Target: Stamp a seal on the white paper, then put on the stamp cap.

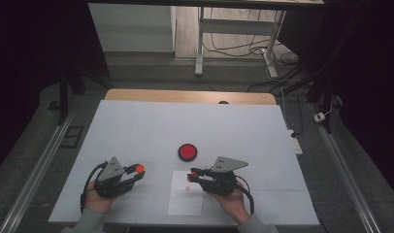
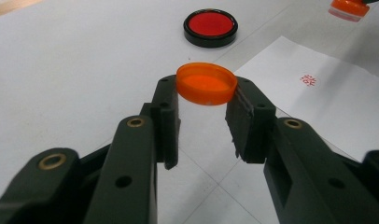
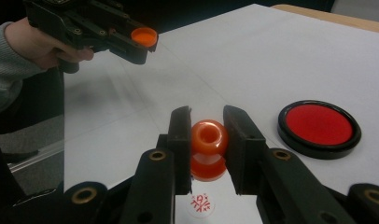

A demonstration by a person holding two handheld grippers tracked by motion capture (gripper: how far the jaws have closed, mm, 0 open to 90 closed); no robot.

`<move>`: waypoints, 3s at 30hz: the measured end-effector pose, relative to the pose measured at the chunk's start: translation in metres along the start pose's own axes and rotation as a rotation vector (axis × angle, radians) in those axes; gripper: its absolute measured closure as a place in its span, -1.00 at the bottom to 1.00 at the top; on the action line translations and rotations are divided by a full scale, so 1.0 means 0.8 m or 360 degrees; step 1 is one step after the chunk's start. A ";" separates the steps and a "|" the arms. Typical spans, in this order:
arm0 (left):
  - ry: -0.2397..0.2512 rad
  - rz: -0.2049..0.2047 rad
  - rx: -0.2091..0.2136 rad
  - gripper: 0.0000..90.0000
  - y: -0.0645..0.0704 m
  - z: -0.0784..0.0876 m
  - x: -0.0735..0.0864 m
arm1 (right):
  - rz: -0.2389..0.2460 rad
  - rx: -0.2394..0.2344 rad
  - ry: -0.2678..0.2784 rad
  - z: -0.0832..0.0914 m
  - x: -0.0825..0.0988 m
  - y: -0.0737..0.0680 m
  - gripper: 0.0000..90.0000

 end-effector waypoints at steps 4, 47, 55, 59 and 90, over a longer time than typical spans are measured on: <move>-0.0001 0.0001 0.0003 0.44 0.001 -0.001 0.000 | -0.0021 0.0005 -0.0009 0.000 0.002 0.000 0.61; 0.0000 -0.0015 0.0047 0.44 0.008 -0.009 -0.003 | -0.0001 0.0122 0.0160 0.026 -0.034 0.016 0.61; 0.0009 -0.0025 0.0059 0.44 0.013 -0.012 -0.007 | 0.0001 0.0107 0.0169 0.025 -0.036 0.014 0.61; 0.0021 -0.0044 0.0076 0.44 0.017 -0.016 -0.011 | -0.0001 0.0105 0.0169 0.025 -0.036 0.014 0.61; -0.0026 -0.0150 0.0225 0.44 0.062 -0.053 -0.019 | 0.0000 0.0081 0.0156 0.020 -0.034 0.010 0.61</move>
Point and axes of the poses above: each handheld gripper's, and its own axes: z roughly backward along the jaws, x roughly out of its underside, y roughly to its right, the point moved 7 cm from there along -z, roughly forward along the jaws, and after that the axes turned 14 degrees about y, right-handed, at the moved point
